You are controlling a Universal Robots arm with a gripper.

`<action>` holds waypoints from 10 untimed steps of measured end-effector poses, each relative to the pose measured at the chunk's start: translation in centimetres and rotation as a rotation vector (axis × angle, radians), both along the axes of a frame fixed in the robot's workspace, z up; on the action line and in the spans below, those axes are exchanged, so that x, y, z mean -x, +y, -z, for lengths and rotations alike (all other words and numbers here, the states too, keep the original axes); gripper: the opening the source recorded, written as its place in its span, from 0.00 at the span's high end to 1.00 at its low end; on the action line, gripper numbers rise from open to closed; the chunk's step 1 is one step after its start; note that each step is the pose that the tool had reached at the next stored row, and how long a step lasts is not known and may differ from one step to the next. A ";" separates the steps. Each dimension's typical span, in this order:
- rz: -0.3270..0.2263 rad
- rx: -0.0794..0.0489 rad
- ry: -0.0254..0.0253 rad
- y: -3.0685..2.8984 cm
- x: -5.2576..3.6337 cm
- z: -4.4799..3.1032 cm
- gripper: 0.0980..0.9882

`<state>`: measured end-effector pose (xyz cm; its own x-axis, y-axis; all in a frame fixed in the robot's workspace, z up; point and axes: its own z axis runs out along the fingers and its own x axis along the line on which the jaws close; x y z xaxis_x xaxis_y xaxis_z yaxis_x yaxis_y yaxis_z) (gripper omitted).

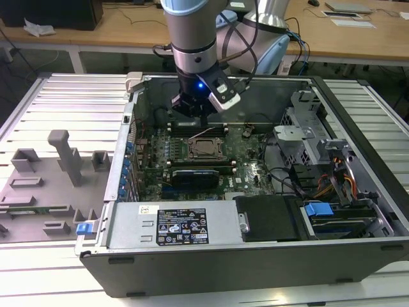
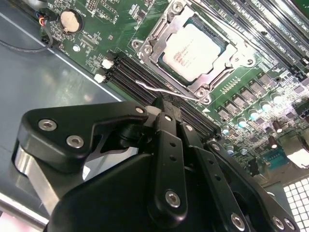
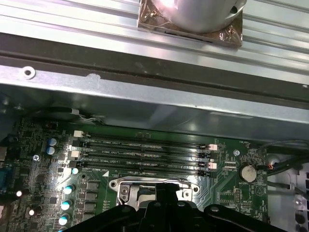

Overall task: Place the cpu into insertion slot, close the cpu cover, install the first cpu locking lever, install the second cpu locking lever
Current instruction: 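Install the first cpu locking lever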

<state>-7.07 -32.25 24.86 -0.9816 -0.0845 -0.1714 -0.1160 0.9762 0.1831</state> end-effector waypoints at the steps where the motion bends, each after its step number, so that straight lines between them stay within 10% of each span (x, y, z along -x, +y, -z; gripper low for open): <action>1: 0.000 0.000 0.0000 0.00 0.00 0.06 0.99; 10: 0.000 0.000 0.0000 0.16 -0.02 1.41 0.99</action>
<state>-7.05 -32.09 23.45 -0.9816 -0.0844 -0.1714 -0.1159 0.9762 0.1831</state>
